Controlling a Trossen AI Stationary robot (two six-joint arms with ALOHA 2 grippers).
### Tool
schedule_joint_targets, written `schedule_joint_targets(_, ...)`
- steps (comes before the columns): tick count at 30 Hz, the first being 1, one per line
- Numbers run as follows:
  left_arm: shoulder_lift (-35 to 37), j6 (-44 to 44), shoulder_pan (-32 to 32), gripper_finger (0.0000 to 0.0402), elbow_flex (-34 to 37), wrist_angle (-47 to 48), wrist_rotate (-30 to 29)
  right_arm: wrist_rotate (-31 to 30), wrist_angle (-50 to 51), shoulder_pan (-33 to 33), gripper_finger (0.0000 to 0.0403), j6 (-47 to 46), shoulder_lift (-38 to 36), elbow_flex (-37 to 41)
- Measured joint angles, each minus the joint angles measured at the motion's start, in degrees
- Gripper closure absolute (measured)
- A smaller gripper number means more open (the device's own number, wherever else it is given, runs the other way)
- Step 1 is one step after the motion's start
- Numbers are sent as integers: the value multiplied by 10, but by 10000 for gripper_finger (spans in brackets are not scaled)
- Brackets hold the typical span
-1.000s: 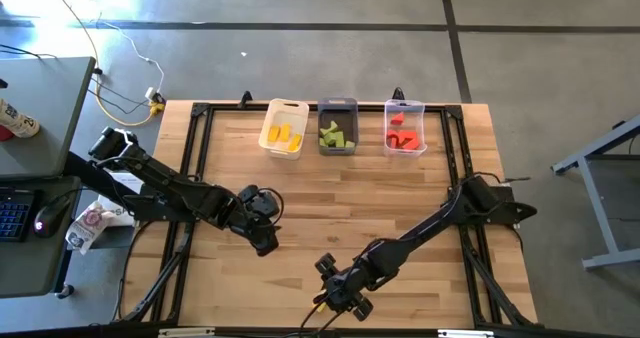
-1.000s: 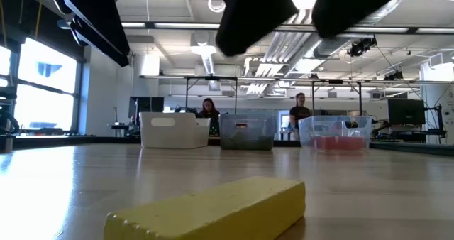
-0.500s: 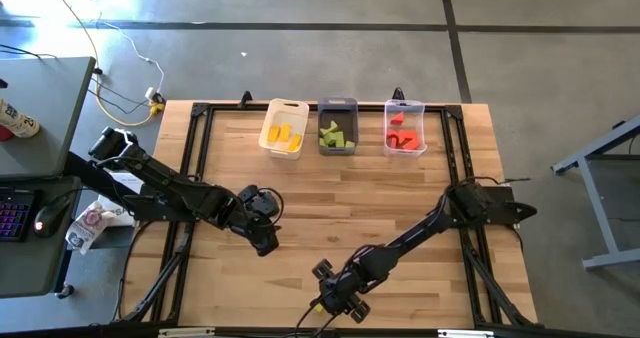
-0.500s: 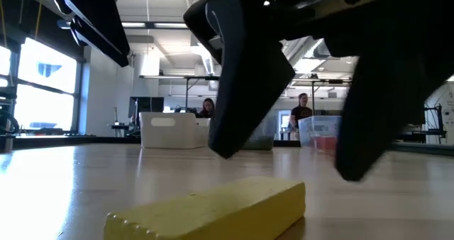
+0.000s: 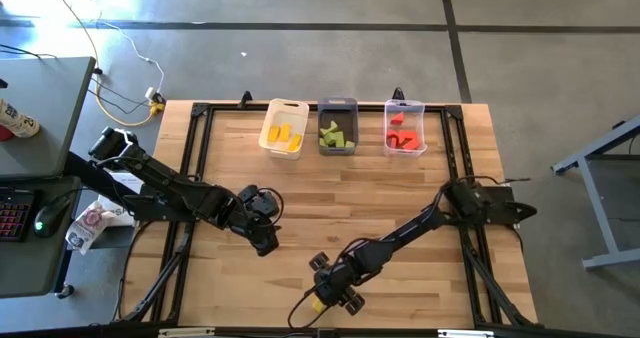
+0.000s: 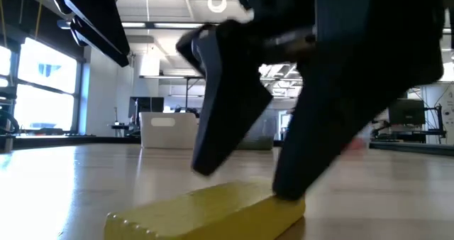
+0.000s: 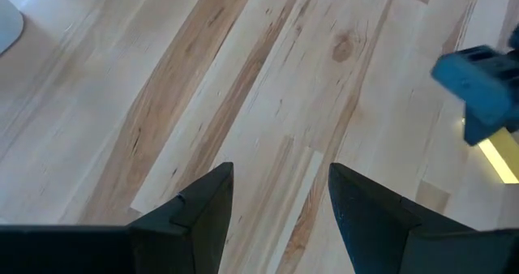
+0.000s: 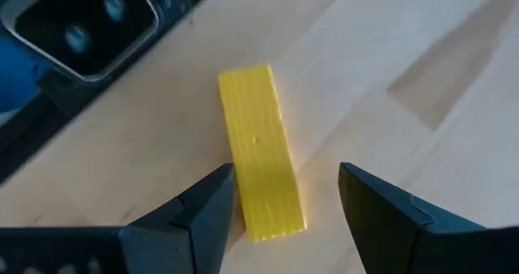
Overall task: Sort & place blocks by color
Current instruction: Put the yellow block into the white bin
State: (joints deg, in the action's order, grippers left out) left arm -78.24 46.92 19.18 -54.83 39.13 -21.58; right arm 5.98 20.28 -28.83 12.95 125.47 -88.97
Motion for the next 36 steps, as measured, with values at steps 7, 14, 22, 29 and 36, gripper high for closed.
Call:
schedule_joint_targets(7,0,0,0,213,0,0,0,9,-2,0,195,-8,18,-1)
schedule_joint_targets(14,0,0,0,213,0,0,0,8,9,0,269,-28,19,-2)
schedule_joint_targets(22,0,16,0,213,0,0,0,8,23,0,331,-39,18,-2)
schedule_joint_targets(29,0,53,-6,213,0,0,29,-37,75,-2,331,-42,-2,1)
schedule_joint_targets(36,0,85,-37,213,0,-6,57,-135,125,0,331,-46,-33,2)
